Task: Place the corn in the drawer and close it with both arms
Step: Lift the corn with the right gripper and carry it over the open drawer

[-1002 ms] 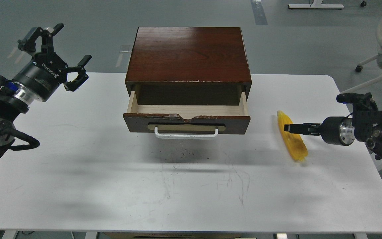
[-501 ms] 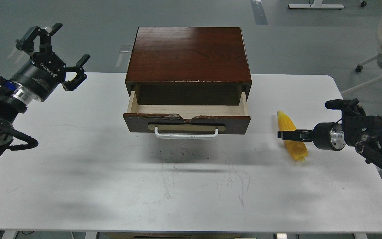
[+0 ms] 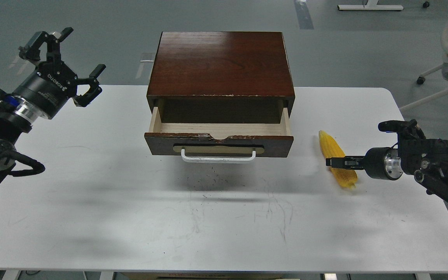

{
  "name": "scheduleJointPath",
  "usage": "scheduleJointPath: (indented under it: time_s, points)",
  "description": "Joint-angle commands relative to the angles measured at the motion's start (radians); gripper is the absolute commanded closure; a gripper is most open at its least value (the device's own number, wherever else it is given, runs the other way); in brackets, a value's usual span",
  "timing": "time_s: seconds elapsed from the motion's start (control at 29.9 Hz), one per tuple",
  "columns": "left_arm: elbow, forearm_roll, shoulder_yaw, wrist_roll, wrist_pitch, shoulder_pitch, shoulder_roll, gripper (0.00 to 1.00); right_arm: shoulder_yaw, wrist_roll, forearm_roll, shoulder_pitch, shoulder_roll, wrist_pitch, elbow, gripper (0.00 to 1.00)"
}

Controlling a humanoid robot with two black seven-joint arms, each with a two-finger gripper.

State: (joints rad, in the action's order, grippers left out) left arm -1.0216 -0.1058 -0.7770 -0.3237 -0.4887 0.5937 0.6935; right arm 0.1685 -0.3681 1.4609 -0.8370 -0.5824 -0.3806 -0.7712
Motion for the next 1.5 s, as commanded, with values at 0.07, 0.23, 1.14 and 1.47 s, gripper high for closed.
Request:
scheduleJointPath:
  time_s: [0.07, 0.23, 1.14, 1.47]
  points:
    - [-0.002, 0.0, -0.005, 0.0, 0.0, 0.001, 0.006, 0.0, 0.017, 0.001, -0.017, -0.095, -0.085, 0.002, -0.092, 0.84]
    - [-0.002, 0.0, -0.008, 0.0, 0.0, 0.001, 0.011, 0.0, 0.019, 0.0, -0.022, -0.249, -0.138, 0.0, -0.161, 0.83]
    - [-0.081, -0.002, -0.007, 0.002, 0.0, 0.003, 0.109, 0.0, -0.349, -0.121, 0.372, -0.821, 0.211, 0.0, -0.344, 0.88]
    - [-0.087, -0.002, -0.007, 0.002, 0.0, 0.003, 0.112, 0.0, -0.412, -0.121, 0.446, -0.807, 0.276, 0.071, -0.344, 0.88]
